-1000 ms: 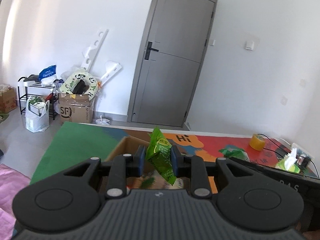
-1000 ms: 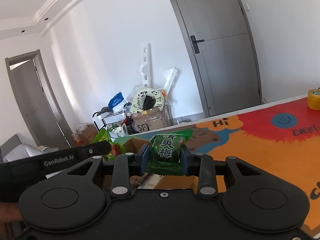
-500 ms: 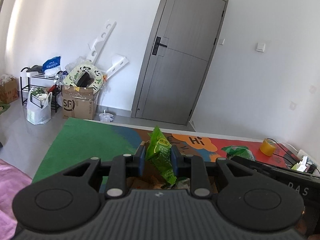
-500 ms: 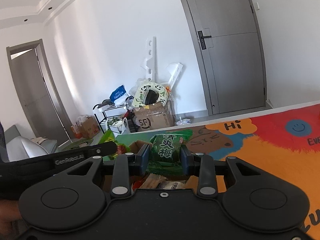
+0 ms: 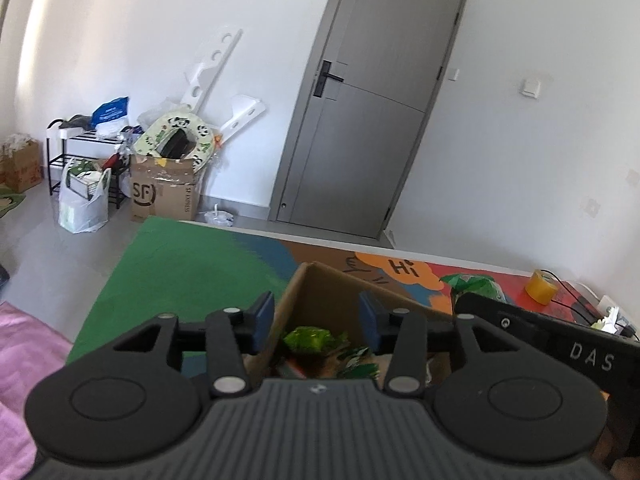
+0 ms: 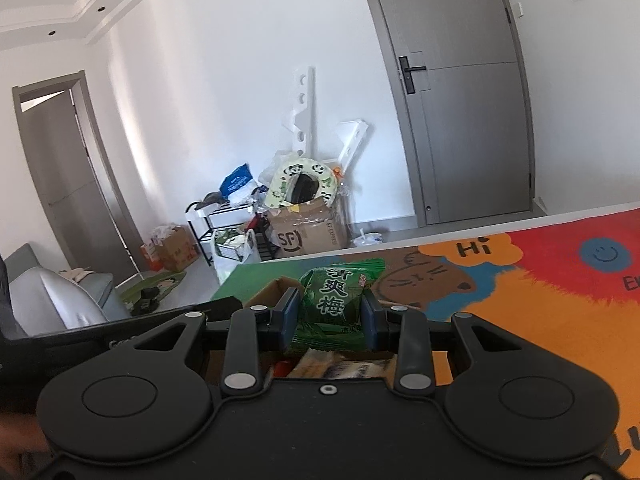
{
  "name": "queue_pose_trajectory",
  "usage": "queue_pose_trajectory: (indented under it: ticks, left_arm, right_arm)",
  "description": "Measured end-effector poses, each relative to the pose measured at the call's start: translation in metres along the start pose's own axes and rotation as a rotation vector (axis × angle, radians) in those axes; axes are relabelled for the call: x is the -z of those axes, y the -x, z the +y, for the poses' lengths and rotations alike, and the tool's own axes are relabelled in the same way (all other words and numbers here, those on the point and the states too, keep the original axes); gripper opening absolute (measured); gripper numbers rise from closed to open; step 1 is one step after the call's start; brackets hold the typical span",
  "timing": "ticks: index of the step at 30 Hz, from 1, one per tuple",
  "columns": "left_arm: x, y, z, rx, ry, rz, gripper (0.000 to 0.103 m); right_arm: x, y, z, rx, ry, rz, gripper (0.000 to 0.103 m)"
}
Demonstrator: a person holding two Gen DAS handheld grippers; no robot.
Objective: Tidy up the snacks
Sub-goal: 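Open the left gripper to drop its candy while the right drops the dark-green candy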
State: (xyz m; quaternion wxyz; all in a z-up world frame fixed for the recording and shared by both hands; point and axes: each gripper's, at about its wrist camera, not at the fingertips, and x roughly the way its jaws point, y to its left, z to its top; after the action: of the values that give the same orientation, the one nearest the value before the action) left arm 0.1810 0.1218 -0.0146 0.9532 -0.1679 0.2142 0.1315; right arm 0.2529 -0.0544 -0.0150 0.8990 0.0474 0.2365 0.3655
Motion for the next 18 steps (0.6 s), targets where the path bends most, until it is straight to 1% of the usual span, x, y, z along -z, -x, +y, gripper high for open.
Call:
queue_pose_trajectory:
  ticks: [5, 9, 10, 11, 13, 18]
  left_arm:
    - [-0.003, 0.014, 0.012, -0.031, 0.013, -0.006, 0.047]
    - [-0.005, 0.024, 0.021, -0.053, 0.027, -0.015, 0.053]
    - [-0.006, 0.025, 0.022, -0.058, 0.029, -0.015, 0.054]
    - [-0.006, 0.027, 0.024, -0.06, 0.031, -0.014, 0.055]
    - [-0.006, 0.03, 0.024, -0.06, 0.034, -0.014, 0.057]
    - [-0.006, 0.037, 0.022, -0.056, 0.035, -0.016, 0.071]
  right_arm:
    - [-0.002, -0.002, 0.012, -0.035, 0.0, 0.001, 0.034]
    - [-0.004, -0.002, 0.02, -0.071, -0.006, 0.002, 0.035]
    - [-0.005, -0.003, 0.022, -0.086, -0.01, 0.007, 0.036]
    - [-0.005, -0.002, 0.022, -0.098, -0.019, 0.009, 0.043]
    - [-0.006, 0.0, 0.022, -0.103, -0.038, 0.009, 0.049]
    - [-0.004, 0.008, 0.021, -0.082, -0.05, 0.011, 0.049]
